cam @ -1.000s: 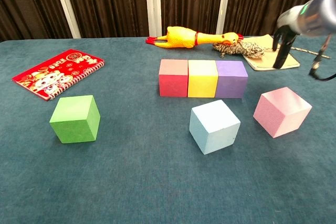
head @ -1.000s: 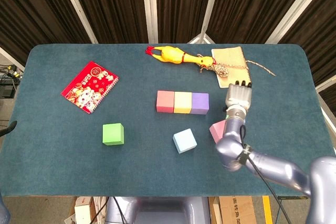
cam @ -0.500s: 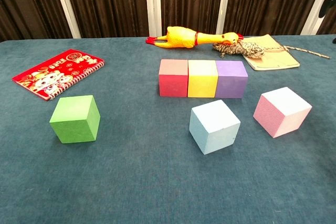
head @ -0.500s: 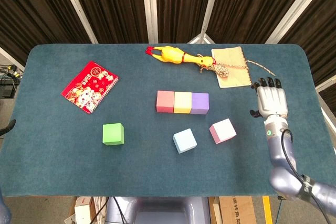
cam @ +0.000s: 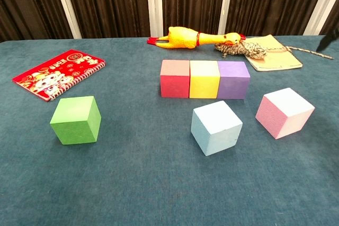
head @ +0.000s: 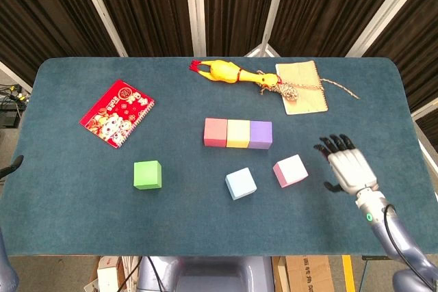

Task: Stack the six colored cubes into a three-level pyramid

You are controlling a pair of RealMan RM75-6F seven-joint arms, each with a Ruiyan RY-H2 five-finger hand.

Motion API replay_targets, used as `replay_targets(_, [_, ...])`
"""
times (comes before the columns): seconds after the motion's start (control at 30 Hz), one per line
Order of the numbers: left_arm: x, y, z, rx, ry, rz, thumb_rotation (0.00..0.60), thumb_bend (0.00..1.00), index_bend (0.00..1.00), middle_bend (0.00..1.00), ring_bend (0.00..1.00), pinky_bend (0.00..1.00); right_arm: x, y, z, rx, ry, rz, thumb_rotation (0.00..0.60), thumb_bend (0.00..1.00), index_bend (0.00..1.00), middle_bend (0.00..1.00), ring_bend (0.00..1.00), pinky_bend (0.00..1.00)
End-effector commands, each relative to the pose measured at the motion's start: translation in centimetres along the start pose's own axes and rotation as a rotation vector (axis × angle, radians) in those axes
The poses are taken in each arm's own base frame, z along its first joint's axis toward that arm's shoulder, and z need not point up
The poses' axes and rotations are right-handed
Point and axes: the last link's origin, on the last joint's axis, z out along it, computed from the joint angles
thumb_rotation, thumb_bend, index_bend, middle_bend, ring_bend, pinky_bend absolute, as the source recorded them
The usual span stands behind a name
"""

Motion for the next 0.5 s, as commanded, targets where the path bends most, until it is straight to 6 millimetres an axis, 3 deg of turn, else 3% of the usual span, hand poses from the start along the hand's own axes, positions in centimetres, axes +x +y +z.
replay_targets(0.03, [0.0,-0.1,0.0,0.0,0.003,0.007,0.6,0.16,0.13,0.0,0.0,0.07,-2.5,0.5,-0.7,0.017,-0.073,-0.006,0.6,0.25,0.16,0.08,0.0,0.0])
replay_targets(0.5, [-0.2,0.2,-0.2,0.001,-0.003,0.02,0.6,0.16,0.13,0.0,0.0,0.07,-3.4,-0.8,1.6,0.065,-0.071,-0.02,0.6,0.24,0.16,0.08,0.0,0.0])
